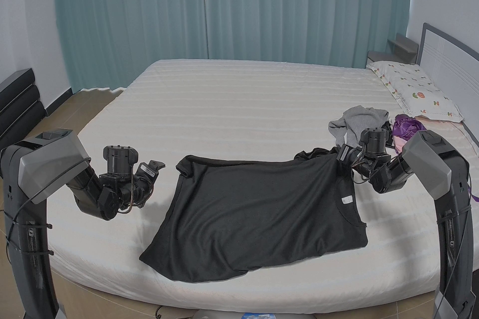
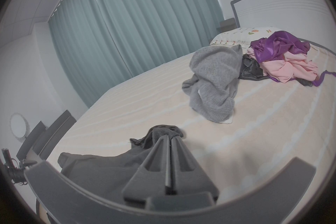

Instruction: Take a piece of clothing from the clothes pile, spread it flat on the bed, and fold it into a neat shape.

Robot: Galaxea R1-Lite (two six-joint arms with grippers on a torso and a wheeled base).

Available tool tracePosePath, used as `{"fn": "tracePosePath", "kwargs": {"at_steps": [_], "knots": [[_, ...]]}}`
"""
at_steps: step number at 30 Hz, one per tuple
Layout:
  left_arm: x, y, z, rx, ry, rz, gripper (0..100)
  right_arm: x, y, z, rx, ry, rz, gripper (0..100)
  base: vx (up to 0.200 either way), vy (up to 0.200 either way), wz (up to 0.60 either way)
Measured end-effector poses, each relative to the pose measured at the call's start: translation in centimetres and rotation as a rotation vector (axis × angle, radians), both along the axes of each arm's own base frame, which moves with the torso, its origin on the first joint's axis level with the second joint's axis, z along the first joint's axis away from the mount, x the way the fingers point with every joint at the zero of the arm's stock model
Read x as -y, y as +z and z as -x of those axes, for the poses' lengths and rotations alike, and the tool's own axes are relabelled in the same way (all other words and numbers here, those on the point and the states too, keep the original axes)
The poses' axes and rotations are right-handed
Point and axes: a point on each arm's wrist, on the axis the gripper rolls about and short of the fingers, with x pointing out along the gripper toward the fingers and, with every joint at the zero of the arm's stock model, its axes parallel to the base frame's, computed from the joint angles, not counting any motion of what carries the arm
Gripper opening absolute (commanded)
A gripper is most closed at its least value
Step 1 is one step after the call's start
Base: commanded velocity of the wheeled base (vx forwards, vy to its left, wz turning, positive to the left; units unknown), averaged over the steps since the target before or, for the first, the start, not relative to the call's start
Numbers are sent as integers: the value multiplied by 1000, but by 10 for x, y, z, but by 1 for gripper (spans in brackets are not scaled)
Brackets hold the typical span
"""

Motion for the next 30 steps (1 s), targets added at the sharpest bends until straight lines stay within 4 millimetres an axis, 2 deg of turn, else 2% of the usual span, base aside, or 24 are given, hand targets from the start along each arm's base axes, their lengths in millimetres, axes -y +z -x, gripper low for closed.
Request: {"fn": "tracePosePath", "kwargs": {"at_steps": [7,13,18,25,30], "knots": [[0,0,0,-1,0,1,100,14,-11,-2,-12,-30,-18,100,0,0,0],[0,-1,1,-3,0,0,100,18,-13,12,-50,-8,-48,100,0,0,0],[1,-2,5,23,-6,-2,100,21,-13,38,-107,27,-74,100,0,0,0],[0,-4,18,54,-22,-22,100,23,-11,93,-174,40,-124,100,0,0,0],[2,-5,31,42,-40,-41,100,21,1,130,-210,24,-204,100,0,0,0]]}}
